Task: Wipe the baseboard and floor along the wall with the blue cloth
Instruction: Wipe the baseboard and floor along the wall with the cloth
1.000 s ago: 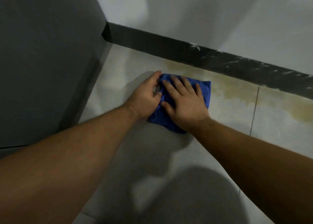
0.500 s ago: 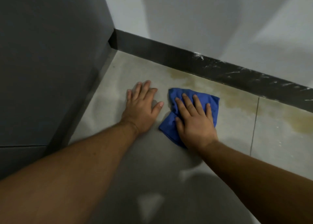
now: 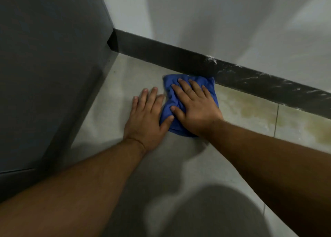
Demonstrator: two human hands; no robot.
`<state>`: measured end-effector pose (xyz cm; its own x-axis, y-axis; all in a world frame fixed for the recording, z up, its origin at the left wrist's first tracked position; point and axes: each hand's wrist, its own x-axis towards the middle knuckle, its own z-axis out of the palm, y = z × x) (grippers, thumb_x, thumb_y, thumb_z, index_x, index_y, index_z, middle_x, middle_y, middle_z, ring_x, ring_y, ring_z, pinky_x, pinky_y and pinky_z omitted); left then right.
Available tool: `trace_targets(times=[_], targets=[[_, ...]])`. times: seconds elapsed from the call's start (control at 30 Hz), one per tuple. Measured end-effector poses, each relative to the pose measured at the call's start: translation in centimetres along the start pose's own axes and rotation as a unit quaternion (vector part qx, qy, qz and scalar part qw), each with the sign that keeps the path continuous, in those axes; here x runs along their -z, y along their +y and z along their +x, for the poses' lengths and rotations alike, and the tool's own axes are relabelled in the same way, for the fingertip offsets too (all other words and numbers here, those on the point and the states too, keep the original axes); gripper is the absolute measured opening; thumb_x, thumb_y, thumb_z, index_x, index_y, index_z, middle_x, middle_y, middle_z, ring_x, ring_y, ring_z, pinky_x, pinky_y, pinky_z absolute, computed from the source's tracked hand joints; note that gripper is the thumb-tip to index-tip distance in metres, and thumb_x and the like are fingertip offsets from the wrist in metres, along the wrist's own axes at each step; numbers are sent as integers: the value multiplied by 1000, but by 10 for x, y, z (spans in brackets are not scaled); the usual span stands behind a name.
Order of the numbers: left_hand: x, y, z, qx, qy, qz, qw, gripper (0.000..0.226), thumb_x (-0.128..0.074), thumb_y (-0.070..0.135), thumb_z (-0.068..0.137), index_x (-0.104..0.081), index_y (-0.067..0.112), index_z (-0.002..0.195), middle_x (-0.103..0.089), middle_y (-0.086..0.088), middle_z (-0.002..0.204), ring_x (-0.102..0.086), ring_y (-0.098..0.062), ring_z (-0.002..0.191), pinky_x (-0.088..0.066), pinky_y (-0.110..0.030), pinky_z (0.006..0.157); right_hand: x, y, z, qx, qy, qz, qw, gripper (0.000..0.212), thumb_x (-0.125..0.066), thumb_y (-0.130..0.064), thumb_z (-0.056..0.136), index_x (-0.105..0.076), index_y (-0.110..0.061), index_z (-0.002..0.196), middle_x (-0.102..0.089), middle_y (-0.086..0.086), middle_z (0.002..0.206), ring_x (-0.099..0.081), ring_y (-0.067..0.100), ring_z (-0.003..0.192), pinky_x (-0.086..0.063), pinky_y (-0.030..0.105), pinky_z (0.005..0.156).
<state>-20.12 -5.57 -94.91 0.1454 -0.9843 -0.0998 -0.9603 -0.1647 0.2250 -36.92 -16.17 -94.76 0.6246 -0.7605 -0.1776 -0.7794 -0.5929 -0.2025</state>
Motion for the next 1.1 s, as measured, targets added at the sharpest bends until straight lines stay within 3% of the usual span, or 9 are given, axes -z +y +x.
trace_targets(times=[0.23, 0.37, 0.5, 0.63, 0.9, 1.0, 1.1], targets=[[1, 19, 9, 48, 50, -75, 995, 74, -43, 60, 85, -45, 16, 144, -31, -11, 164, -18, -32, 156, -13, -57, 126, -8, -8, -47, -130, 31, 23, 991, 64, -26, -59, 101, -17, -35, 160, -17, -4, 170, -13, 24, 156, -2, 44, 122], [-2, 23, 10, 47, 69, -62, 995, 73, -32, 68, 93, -45, 17, 145, -34, -11, 163, -20, -32, 156, -17, -57, 126, -5, -18, -44, -78, 0, 16, 997, 60, -26, -51, 102, -21, -34, 159, -20, -4, 170, -11, 26, 157, -1, 49, 124], [-2, 25, 11, 53, 52, -51, 996, 85, -19, 72, 96, -34, 14, 156, -29, -11, 167, -15, -31, 158, -14, -56, 127, 6, -10, -1, 4, -39, 3, 999, 66, -17, -55, 99, -8, -35, 162, -5, -8, 172, -2, 24, 158, 4, 50, 125], [-3, 26, 11, 40, 42, -16, 998, 89, -12, 76, 95, -33, 15, 156, -25, -11, 169, -13, -32, 158, -13, -57, 127, 9, 8, 16, -14, -39, -15, 999, 68, -16, -60, 101, 0, -36, 162, 1, -8, 172, 0, 22, 158, 2, 43, 124], [-4, 22, 8, 12, 59, -17, 998, 91, -13, 77, 94, -39, 14, 154, -27, -14, 168, -15, -35, 157, -13, -57, 127, 4, 21, -39, -156, 51, 17, 986, 62, -34, -45, 99, -29, -25, 158, -29, 2, 167, -28, 30, 150, -26, 51, 123], [-2, 26, 9, 12, 48, 2, 999, 90, -10, 76, 95, -35, 15, 156, -23, -13, 169, -12, -35, 158, -13, -57, 127, 1, 18, -58, -135, 35, 45, 989, 58, -38, -37, 100, -31, -27, 156, -29, 1, 167, -26, 31, 150, -23, 55, 124], [-2, 28, 9, 16, 35, 18, 999, 91, -6, 75, 95, -30, 15, 158, -19, -14, 170, -9, -35, 159, -14, -58, 126, 5, 13, -48, -69, 7, 35, 997, 59, -31, -41, 101, -27, -28, 159, -24, -1, 169, -18, 31, 155, -10, 54, 127]])
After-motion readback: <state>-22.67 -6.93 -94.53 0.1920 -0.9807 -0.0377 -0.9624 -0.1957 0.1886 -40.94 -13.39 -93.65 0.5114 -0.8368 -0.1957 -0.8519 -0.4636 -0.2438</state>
